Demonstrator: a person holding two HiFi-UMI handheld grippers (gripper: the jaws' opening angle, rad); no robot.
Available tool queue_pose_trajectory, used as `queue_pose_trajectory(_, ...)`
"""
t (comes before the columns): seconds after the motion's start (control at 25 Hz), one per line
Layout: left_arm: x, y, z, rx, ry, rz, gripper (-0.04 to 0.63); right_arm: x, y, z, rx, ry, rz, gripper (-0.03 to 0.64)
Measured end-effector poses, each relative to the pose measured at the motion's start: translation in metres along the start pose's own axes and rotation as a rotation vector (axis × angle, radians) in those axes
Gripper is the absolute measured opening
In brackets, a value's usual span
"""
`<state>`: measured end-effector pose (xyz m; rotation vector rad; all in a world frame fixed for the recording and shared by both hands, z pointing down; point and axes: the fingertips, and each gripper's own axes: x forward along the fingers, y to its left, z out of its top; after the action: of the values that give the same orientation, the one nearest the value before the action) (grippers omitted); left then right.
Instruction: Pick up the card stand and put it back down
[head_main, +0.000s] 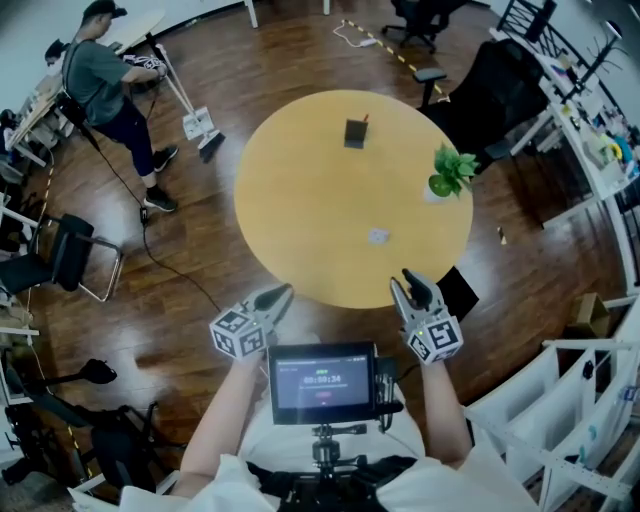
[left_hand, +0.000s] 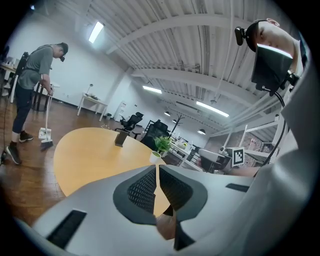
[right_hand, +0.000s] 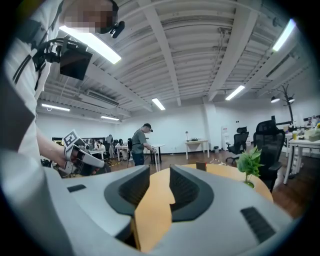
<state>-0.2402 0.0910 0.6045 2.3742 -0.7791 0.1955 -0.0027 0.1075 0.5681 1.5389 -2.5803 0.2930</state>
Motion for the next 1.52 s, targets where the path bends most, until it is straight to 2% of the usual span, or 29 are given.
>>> queue_pose_trajectory(0.36,0.037,-0.044,-0.007,0.004,0.028,-0.011,0.011,-0.048,-0.041,0.024,-0.008,-0.038,-0.038,0.126)
queue_pose_trajectory(0.8,0.103,-0.137,-0.014,0.058,0.067,-0.079,0.011,-0.15,-0.1,0.005,0.048,-0.026,-0.131,0.126)
queue_pose_trajectory(1.12,0.118,-0.174,-0.036,0.055,0.055,-0.064,0.011,-0.178,-0.102,0.017,0.122,-0.073,-0.066,0.126)
queue_pose_trajectory(1.28,0.12,-0.191,-0.057,0.027,0.052,-0.037,0.011,-0.184,-0.097,0.016,0.11,-0.076,-0.008,0.126)
queue_pose_trajectory(1.52,0.118,-0.206,-0.086,-0.004,0.046,-0.007,0.011,-0.2,-0.095,0.011,0.078,-0.058,0.026,0.124)
